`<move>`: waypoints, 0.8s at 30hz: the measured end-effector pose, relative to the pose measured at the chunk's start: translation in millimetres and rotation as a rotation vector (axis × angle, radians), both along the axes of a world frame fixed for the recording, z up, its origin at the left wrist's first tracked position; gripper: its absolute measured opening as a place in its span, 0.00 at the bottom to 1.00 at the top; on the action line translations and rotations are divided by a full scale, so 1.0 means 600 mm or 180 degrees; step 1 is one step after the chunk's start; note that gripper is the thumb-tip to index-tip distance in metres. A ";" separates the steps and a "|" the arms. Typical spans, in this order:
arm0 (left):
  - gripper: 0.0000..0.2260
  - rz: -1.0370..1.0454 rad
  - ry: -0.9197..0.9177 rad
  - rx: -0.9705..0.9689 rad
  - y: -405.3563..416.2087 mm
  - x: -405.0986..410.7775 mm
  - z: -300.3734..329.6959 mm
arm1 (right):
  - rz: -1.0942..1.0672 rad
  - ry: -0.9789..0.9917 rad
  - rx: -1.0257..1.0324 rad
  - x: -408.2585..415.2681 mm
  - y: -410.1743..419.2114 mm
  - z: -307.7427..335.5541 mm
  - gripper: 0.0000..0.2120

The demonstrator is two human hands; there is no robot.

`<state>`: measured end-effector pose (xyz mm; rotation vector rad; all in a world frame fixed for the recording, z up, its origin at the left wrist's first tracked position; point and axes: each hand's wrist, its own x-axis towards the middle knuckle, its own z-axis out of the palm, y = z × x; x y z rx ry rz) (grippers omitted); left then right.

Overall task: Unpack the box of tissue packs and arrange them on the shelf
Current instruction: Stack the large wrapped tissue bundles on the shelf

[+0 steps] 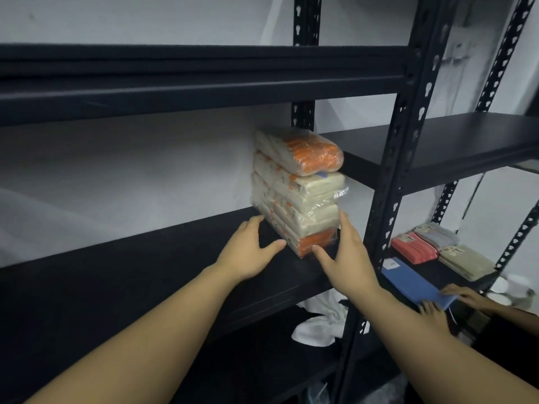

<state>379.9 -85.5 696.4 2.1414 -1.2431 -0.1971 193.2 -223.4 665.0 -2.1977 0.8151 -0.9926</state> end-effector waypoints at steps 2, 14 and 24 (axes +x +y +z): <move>0.40 0.0184 0.0090 -0.0048 -0.026 -0.031 -0.019 | 0.0073 -0.0110 0.0023 -0.003 -0.020 -0.010 0.43; 0.29 0.0825 0.0522 -0.0602 -0.117 -0.117 -0.104 | 0.0508 -0.0308 -0.0056 0.008 -0.087 -0.051 0.43; 0.26 0.1301 0.0530 -0.0834 -0.143 -0.109 -0.123 | 0.0670 -0.0413 0.0012 0.025 -0.121 -0.075 0.40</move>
